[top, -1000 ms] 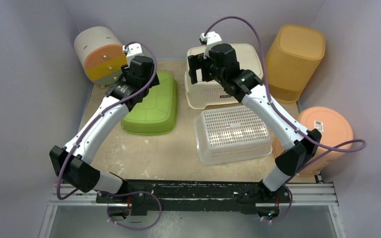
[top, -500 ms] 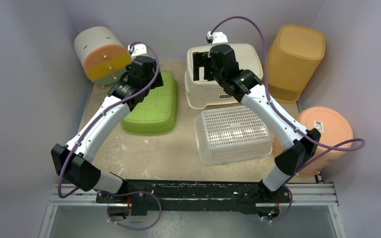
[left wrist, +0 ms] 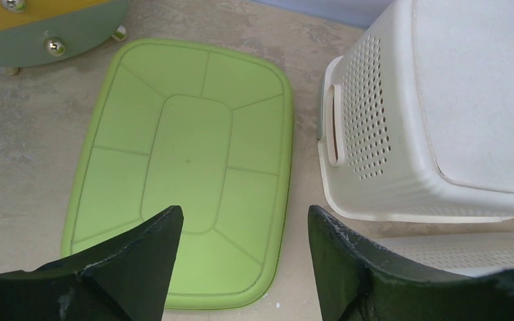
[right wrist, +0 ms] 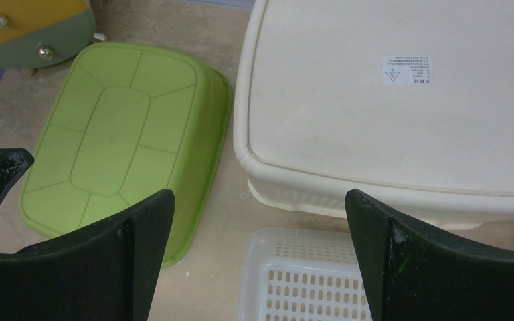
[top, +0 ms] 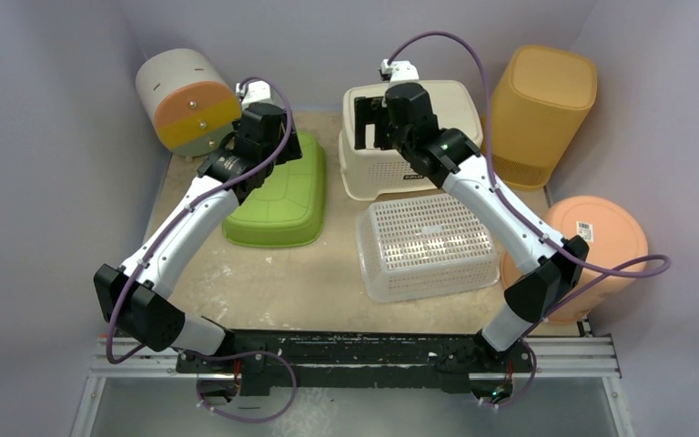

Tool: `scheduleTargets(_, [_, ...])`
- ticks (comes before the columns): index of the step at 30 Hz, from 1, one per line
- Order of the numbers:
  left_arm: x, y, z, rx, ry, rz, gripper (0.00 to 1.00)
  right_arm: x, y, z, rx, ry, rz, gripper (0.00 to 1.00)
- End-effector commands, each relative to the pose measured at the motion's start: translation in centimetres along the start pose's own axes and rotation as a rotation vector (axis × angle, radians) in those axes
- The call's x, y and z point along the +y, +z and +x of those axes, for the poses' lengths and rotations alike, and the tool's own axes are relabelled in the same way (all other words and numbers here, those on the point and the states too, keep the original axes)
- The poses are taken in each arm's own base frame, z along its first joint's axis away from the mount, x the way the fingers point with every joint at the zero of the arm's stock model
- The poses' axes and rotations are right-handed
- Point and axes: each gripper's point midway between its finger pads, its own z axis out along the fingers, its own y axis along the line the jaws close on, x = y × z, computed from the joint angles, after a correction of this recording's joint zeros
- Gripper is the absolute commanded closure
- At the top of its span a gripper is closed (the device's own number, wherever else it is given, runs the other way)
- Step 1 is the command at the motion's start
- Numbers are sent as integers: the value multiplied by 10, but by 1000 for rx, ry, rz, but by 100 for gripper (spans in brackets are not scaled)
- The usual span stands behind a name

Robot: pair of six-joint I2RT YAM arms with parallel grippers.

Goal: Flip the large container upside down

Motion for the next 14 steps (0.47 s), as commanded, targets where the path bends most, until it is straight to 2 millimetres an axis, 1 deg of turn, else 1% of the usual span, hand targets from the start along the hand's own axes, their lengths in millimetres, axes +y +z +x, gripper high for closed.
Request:
scheduleTargets(1, [-4, -4, -14, -44, -18, 16, 34, -1, -16, -27, -91, 16, -11, 0])
scheduleTargets(7, [-6, 2, -12, -38, -9, 7, 34, 0, -9, -15, -59, -5, -16, 0])
scheduleTargets(14, [-6, 7, -12, -42, -4, -2, 33, -3, -2, -10, -31, -23, 16, 0])
